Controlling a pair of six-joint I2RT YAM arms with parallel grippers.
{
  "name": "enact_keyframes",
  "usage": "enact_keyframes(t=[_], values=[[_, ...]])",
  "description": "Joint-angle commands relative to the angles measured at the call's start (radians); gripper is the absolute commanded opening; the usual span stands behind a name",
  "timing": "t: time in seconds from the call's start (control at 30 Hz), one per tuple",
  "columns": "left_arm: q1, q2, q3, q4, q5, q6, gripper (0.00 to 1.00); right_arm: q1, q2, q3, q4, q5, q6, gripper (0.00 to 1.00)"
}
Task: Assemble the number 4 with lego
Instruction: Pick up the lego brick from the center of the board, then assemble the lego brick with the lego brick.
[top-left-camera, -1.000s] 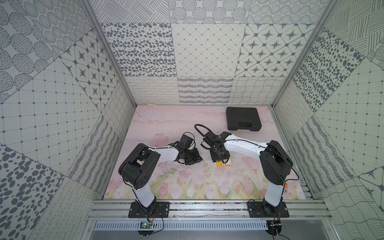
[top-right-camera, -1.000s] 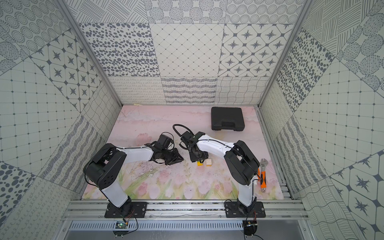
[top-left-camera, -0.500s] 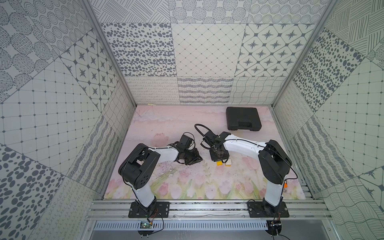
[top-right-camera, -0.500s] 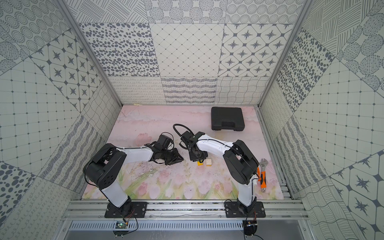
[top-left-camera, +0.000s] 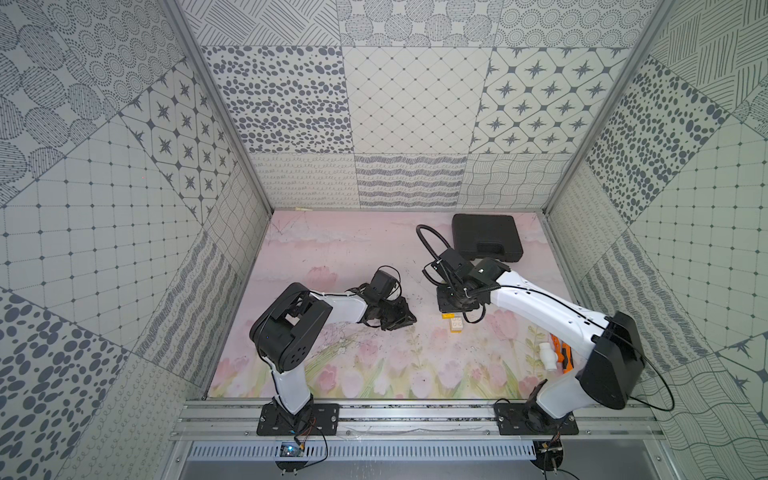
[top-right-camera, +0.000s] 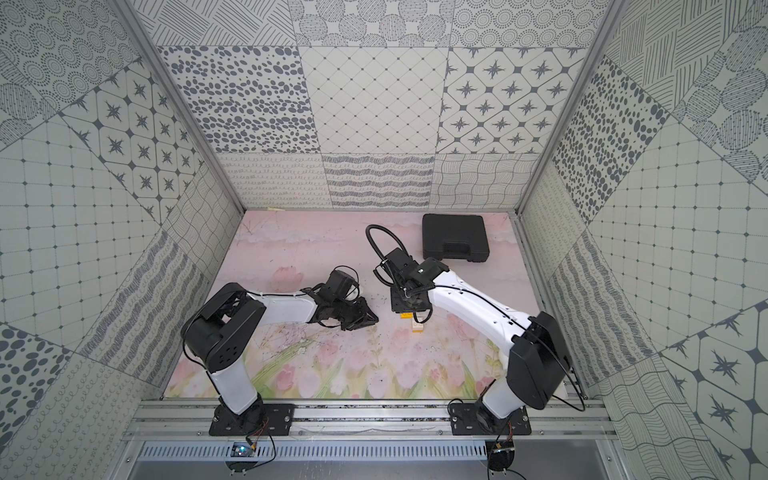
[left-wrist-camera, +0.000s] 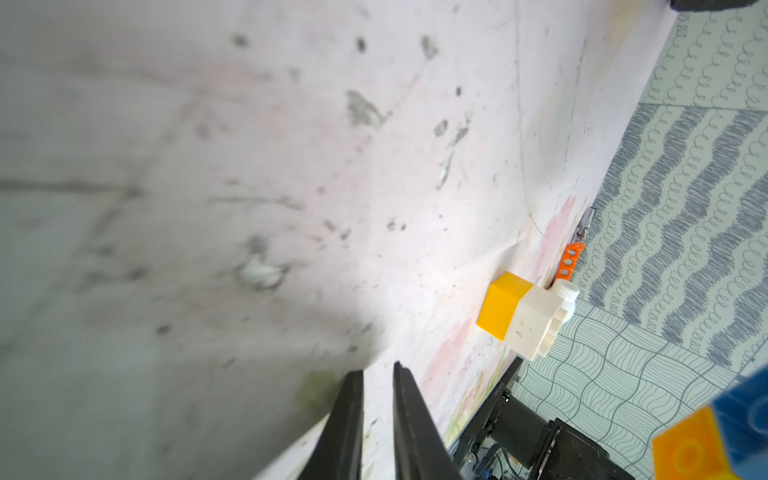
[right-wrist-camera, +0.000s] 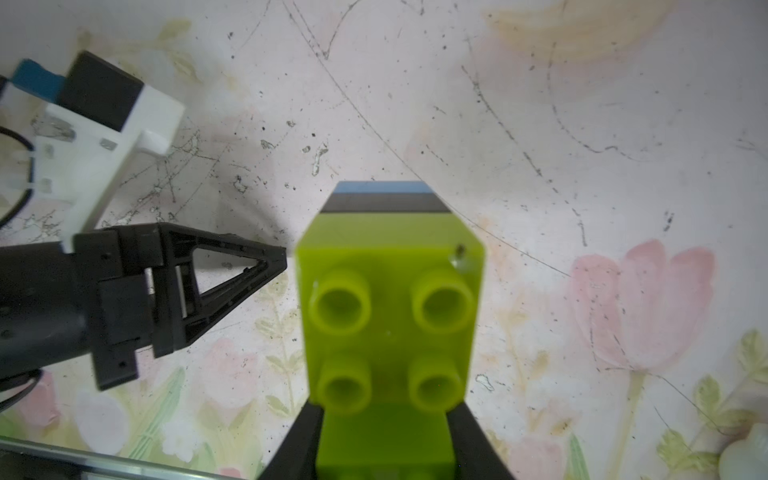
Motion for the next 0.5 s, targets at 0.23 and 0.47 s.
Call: enact_keyframes(t=[0.23, 0.47], values=[[-0.125, 0.127, 0.046, 0.055, -0.135, -0.011, 0.17, -0.059, -0.086, -0.154, -0.041, -0.07, -0.011, 0.26], [-0.134, 0.143, 0.031, 0.107, -0.131, -0.019, 0.14, -0.06, -0.019, -0.146, -0.027, -0.072, -0.049, 0.26]])
